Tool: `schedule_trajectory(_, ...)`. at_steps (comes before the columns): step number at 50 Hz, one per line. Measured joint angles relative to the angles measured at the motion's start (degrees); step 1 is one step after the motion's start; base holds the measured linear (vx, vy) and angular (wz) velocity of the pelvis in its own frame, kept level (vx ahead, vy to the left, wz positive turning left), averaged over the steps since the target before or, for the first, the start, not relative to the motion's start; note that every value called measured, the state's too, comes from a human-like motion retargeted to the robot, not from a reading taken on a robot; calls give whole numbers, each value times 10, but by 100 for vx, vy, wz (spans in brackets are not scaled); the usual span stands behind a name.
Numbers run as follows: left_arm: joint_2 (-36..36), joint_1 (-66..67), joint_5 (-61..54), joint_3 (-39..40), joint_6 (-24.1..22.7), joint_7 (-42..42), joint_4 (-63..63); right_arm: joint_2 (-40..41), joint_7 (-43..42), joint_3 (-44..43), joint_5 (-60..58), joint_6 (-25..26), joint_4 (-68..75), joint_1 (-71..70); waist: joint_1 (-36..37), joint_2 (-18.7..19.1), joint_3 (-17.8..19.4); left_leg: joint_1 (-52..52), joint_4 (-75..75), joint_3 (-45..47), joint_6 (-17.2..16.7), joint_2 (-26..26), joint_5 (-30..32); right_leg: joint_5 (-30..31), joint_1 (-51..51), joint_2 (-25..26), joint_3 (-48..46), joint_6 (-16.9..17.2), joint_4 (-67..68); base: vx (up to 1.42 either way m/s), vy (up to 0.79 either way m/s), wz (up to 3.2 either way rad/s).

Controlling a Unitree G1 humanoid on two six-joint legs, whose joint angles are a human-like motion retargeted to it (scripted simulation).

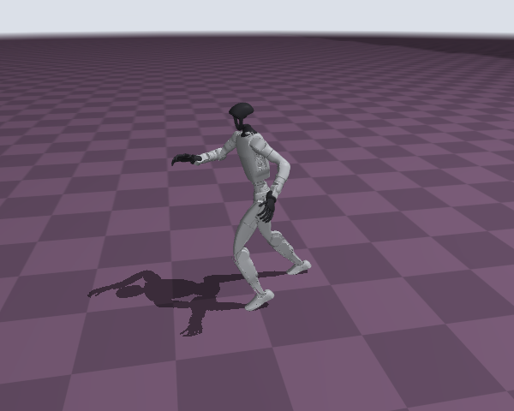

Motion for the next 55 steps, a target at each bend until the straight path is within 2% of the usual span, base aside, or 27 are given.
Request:
schedule_trajectory(2,-63,-32,-66,25,2,30,95,26,-38,-8,3,3,2,-76,1,33,49,8,46,23,42,34,-141,-174,-8,26,13,-46,59,-93,-10,-19)
schedule_trajectory(3,-98,-57,-117,29,3,54,152,45,-56,-18,8,4,5,-100,-4,46,80,4,64,26,65,43,-190,-244,-26,38,19,-70,112,-93,-11,6)
schedule_trajectory(5,-162,-124,-241,26,9,101,282,91,-95,-46,26,9,12,-109,-20,63,139,-25,92,19,95,45,-211,-318,-77,49,21,-104,224,-86,-12,45)
schedule_trajectory(7,-210,-182,-327,11,17,112,395,142,-135,-78,44,10,22,-48,-43,71,174,-48,76,0,82,29,-158,-309,-110,48,3,-101,273,-67,-13,94)
schedule_trajectory(10,-262,-203,-324,-19,10,96,447,211,-161,-122,58,2,38,119,-67,79,192,-3,-56,-17,55,-2,-89,-243,-99,48,-29,-64,218,-42,-10,95)
schedule_trajectory(15,-293,-113,-178,-31,11,17,312,237,-87,-169,47,-26,31,390,-46,74,162,116,-339,-3,46,-13,-1,-117,-65,57,-39,-14,47,-25,-3,7)
schedule_trajectory(18,-281,-85,-155,-44,16,-24,287,212,-31,-181,52,-42,8,480,-44,57,142,133,-359,-16,55,-23,9,-91,-66,57,-27,-6,4,-22,0,-44)
schedule_trajectory(20,-268,-84,-140,-60,19,-21,304,191,-6,-189,60,-46,2,511,-53,43,132,135,-316,-26,64,-34,-10,-88,-68,55,-16,-7,-5,-19,0,-49)
schedule_trajectory(25,-234,-164,-104,-102,50,47,443,145,-18,-208,76,-26,41,492,-89,34,125,189,-266,-17,80,-28,-88,-90,-61,72,13,-4,7,-11,1,-60)
schedule_trajectory(28,-204,-236,-88,-130,74,70,527,143,-52,-219,85,-24,72,461,-111,35,118,227,-310,-9,93,-18,-76,-77,-44,81,21,-1,-3,-5,2,-37)
schedule_trajectory(32,-150,-325,-40,-153,89,66,561,170,-86,-236,115,-39,85,441,-117,30,97,259,-350,3,88,-14,-56,-54,-23,84,28,4,-33,-3,1,-27)
schedule_trajectory(38,-79,-442,2,-160,87,14,480,214,-70,-214,120,-43,96,406,-103,22,73,309,-425,29,89,-17,-30,-43,-12,80,48,3,-54,-4,1,-31)
schedule_trajectory(43,-65,-530,-23,-203,65,7,425,231,-61,-174,83,-33,116,368,-115,33,61,335,-470,27,85,-21,-9,-39,-4,81,43,2,-57,-6,2,6)
schedule_trajectory(49,-103,-593,-72,-198,44,-14,368,263,-50,-174,65,-27,129,350,-131,48,43,358,-527,18,78,-26,19,-35,1,81,30,0,-62,-4,2,20)
schedule_trajectory(55,-170,-566,-138,-158,16,-44,264,271,-24,-182,70,-24,128,350,-149,63,31,372,-571,10,69,-26,39,-32,0,85,18,0,-63,-4,2,18)
